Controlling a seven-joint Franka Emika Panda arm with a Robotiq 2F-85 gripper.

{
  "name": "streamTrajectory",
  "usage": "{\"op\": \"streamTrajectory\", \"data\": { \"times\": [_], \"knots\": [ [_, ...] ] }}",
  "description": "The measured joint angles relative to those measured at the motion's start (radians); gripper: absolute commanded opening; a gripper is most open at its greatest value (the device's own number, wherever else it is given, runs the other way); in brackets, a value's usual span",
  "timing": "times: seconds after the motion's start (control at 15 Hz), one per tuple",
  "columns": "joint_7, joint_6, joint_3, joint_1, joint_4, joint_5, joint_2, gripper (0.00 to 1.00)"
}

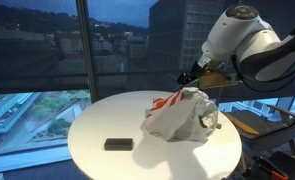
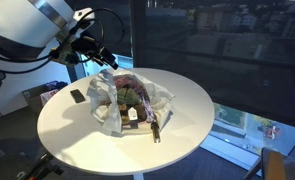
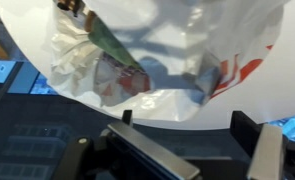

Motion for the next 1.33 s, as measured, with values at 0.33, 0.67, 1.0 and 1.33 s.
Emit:
{"op": "streamTrajectory", "data": {
  "times": [0.33, 0.67, 1.0, 1.33],
  "knots": [
    [0.023, 0.043, 0.063, 0.063, 0.026, 0.026, 0.092, 1.00],
    [-0.070, 0.087, 0.069, 0.124, 0.093, 0.190, 0.311, 1.00],
    [-0.325, 0.056, 0.027, 0.227, 0.101, 0.607, 0.392, 1.00],
    [-0.371, -0.094, 0.041, 0.220, 0.107, 0.665, 0.279, 1.00]
  ]
}}
